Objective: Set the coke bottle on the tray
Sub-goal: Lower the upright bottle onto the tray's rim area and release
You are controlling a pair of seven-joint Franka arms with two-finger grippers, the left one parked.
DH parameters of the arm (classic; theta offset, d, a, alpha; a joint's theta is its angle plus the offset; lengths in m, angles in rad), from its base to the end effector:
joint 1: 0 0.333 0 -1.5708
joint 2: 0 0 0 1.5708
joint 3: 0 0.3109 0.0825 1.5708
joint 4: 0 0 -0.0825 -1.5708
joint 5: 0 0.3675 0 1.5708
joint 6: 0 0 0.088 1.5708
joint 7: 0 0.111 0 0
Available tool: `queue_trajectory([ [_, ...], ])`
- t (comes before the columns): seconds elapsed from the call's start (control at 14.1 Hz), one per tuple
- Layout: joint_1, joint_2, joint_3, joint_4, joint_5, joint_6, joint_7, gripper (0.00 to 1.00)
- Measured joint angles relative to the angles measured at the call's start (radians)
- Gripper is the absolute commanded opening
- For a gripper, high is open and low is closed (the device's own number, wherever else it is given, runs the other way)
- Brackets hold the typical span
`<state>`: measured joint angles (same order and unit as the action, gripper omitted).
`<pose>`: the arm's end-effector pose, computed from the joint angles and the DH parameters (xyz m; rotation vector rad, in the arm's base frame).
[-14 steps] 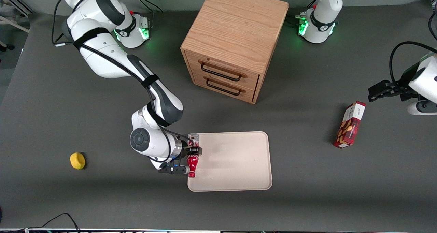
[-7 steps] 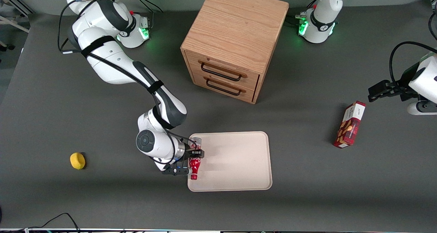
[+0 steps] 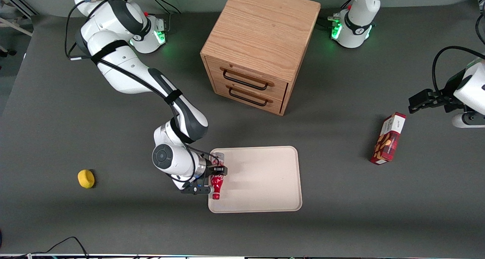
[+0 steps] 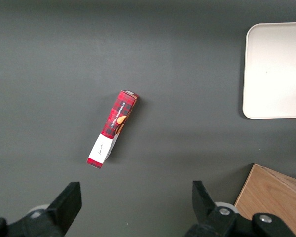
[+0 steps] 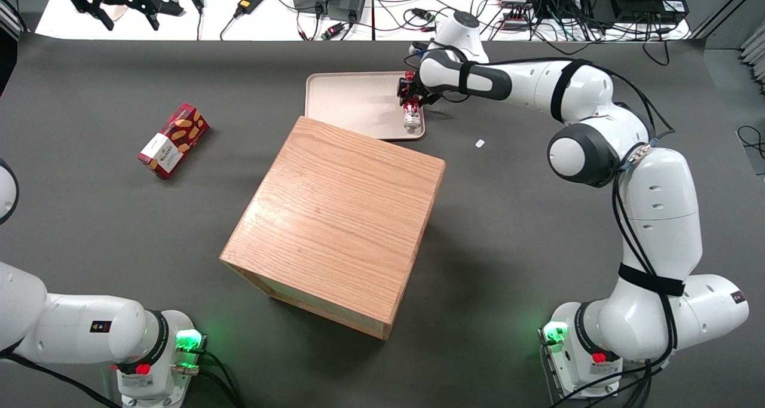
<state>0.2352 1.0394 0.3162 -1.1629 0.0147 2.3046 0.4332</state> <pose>0.6823 0.3316 0.1901 -2.8322 0.0849 0.0028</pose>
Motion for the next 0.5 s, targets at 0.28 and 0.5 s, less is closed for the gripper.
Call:
queue_trajectory([
  [0.28, 0.0, 0.001, 0.0, 0.001, -0.036, 0.0, 0.0, 1.0],
  [0.5, 0.0, 0.001, 0.0, 0.001, -0.065, 0.0, 0.001, 1.0],
])
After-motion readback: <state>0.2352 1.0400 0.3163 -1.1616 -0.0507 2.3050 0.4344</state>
